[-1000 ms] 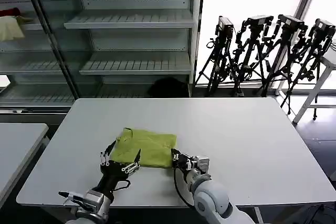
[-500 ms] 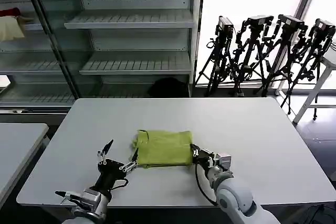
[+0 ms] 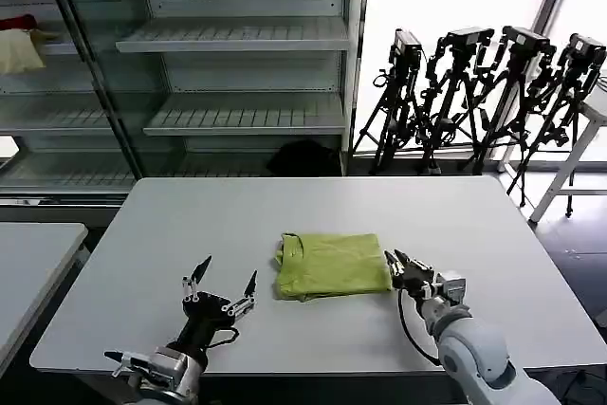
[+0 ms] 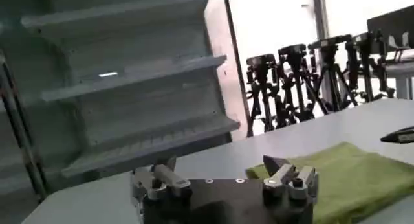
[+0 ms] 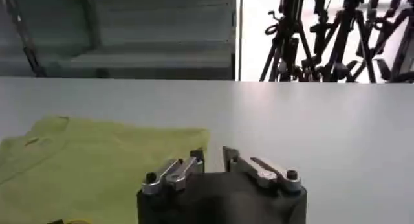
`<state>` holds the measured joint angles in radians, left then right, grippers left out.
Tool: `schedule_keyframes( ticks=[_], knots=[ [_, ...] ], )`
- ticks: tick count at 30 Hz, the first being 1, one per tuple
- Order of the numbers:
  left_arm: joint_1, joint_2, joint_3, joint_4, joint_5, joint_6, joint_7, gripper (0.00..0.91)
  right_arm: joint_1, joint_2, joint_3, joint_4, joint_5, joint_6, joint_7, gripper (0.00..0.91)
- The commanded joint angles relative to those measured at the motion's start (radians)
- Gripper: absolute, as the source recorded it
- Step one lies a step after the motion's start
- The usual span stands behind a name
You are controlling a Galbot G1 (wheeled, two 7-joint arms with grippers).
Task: Fold and organize the clothes.
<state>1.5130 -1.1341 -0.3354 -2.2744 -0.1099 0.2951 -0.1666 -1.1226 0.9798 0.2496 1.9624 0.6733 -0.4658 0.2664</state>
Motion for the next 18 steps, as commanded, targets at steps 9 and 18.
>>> schedule_keyframes(
  ticks=[9,18],
  knots=[
    [0.123,-0.023,0.071,-0.089,-0.010,-0.134,-0.066,0.907,-0.697,-0.083,0.432,0.381,-0.299,0.509,0.171,0.907],
    [0.266,-0.022,0.032,-0.035,0.087,-0.353,-0.121,0.907,-0.992,-0.066,0.412,0.303,-0.464,0.875,0.209,0.907]
  ],
)
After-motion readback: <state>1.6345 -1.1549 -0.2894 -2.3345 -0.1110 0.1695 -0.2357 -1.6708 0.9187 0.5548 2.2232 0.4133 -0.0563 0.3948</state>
